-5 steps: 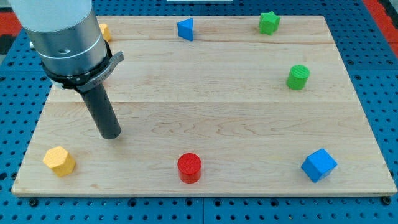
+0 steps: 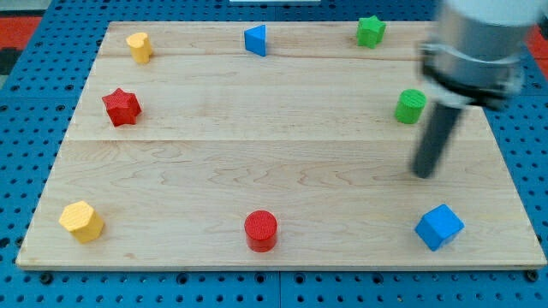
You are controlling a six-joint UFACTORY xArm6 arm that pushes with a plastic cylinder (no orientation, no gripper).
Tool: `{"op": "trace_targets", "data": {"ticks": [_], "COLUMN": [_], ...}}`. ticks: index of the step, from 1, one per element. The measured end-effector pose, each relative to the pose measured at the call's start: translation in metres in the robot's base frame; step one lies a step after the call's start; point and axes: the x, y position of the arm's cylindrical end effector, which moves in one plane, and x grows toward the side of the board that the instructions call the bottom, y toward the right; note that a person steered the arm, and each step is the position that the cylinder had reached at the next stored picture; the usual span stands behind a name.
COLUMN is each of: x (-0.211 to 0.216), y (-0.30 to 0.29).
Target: Push the blue cube towards the center
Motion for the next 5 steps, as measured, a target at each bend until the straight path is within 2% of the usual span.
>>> {"op": "trace_targets", "data": {"ticks": [1, 2, 3, 5], "x": [0.081, 0.093, 0.071, 0.004], "y": [0.054, 0.0, -0.063, -0.147]}}
